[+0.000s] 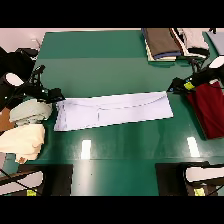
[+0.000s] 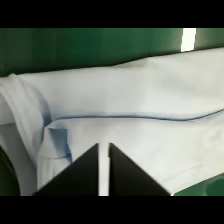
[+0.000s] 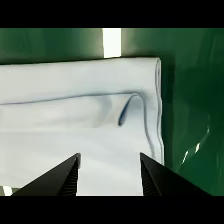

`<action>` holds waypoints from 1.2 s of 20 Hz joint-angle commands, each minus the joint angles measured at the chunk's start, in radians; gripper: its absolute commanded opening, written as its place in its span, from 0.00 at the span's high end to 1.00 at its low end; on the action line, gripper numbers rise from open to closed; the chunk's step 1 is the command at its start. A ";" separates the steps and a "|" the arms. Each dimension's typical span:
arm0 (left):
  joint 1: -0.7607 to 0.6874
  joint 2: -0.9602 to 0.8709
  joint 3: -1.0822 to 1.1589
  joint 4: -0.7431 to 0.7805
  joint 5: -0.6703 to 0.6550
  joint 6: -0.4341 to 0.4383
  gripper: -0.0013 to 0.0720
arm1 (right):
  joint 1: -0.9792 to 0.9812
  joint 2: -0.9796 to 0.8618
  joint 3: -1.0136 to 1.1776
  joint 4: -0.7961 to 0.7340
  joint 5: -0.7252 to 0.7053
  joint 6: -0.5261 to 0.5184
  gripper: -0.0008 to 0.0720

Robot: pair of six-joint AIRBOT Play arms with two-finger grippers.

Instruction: Fold the shirts.

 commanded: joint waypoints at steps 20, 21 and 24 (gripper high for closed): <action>-0.591 -0.298 0.148 -0.163 0.296 -0.092 0.95 | 0.032 0.125 -0.010 0.385 0.047 -0.168 0.97; -0.608 -0.336 0.179 -0.166 0.292 -0.092 0.95 | 0.058 0.161 0.028 0.385 0.049 -0.148 0.97; -0.649 -0.422 0.253 -0.167 0.286 -0.093 0.95 | 0.144 0.231 0.115 0.384 0.048 -0.095 0.97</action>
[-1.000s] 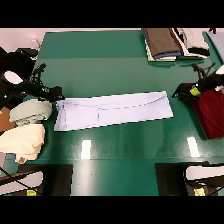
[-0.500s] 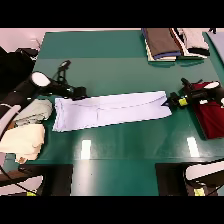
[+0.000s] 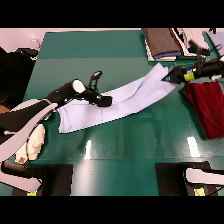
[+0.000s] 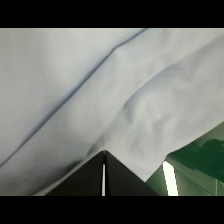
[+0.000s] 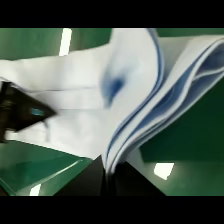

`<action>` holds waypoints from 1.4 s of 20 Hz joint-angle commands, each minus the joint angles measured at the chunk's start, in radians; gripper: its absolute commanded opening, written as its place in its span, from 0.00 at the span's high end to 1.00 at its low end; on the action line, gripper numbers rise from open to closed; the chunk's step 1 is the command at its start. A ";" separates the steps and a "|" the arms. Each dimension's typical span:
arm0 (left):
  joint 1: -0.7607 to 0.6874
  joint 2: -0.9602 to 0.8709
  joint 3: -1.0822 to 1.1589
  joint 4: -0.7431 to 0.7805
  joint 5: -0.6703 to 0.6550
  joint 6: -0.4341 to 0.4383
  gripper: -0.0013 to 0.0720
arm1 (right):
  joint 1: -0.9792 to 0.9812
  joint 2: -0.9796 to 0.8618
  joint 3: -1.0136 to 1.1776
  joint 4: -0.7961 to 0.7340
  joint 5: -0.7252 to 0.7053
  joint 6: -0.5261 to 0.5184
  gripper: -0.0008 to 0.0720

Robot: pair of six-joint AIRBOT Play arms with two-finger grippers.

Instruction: Fold the shirts.

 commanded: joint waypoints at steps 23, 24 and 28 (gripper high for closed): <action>0.644 0.529 0.153 0.267 -0.220 -0.037 0.95 | 0.975 -0.290 0.266 0.314 -0.717 -0.074 0.54; 0.659 0.535 0.153 0.267 -0.241 -0.034 0.95 | 0.985 -0.317 0.298 0.301 -0.711 -0.075 0.54; 0.629 0.535 0.153 0.264 -0.302 -0.007 0.95 | 0.921 -0.288 0.324 0.065 -0.589 -0.024 0.62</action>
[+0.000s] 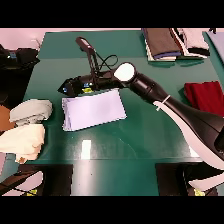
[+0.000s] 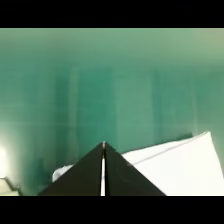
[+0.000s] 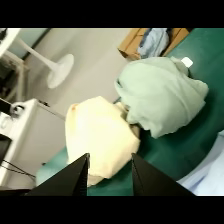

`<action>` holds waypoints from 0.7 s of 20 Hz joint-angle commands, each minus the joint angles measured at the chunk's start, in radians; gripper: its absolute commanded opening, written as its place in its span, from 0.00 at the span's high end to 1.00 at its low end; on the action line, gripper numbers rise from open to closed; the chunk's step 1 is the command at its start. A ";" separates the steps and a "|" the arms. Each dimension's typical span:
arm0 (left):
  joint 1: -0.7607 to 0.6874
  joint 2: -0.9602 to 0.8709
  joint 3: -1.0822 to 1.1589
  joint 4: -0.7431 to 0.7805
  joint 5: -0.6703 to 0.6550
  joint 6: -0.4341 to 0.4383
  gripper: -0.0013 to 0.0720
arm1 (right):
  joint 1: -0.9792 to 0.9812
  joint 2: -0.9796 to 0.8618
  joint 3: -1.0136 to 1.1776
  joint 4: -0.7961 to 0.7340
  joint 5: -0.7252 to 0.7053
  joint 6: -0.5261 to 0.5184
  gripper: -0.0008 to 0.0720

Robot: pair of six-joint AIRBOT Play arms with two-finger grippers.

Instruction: Fold the shirts.

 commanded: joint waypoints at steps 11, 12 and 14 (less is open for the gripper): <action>-0.229 0.017 -0.003 0.002 0.021 0.050 0.95 | -0.507 0.085 -0.240 -0.483 0.436 0.313 0.66; -0.229 0.017 -0.007 0.003 0.022 0.050 0.95 | -0.531 0.098 -0.310 -0.449 0.389 0.312 0.65; -0.229 0.017 -0.007 0.004 0.021 0.050 0.95 | -0.562 0.109 -0.425 -0.359 0.312 0.276 0.30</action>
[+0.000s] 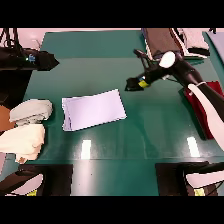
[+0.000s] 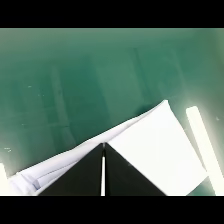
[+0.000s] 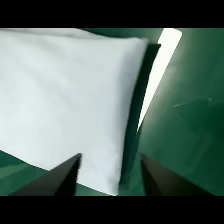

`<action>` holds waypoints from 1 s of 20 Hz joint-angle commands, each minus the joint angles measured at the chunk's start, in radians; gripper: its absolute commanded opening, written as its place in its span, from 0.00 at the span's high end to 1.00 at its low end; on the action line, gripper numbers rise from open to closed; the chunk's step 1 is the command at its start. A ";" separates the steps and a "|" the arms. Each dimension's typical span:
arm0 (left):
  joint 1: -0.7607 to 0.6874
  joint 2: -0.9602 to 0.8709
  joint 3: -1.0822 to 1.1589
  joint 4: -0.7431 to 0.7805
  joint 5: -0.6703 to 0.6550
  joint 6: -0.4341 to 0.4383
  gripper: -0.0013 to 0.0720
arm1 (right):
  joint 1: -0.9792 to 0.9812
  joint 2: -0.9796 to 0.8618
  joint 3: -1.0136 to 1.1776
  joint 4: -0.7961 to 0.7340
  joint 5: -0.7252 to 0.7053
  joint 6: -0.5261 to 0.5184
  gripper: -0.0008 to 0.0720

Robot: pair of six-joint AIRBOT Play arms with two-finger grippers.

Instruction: Fold the shirts.

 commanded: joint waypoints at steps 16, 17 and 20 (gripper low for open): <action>-0.034 -0.031 -0.005 -0.099 -0.021 -0.001 0.95 | 0.177 -0.325 0.088 0.515 -0.190 -0.210 0.97; -0.058 -0.031 -0.005 -0.097 -0.018 -0.001 0.95 | 0.153 -0.301 0.101 0.496 -0.187 -0.209 0.97; -0.161 -0.031 -0.005 -0.090 0.003 -0.001 0.95 | 0.030 -0.161 0.103 0.325 -0.177 -0.170 0.97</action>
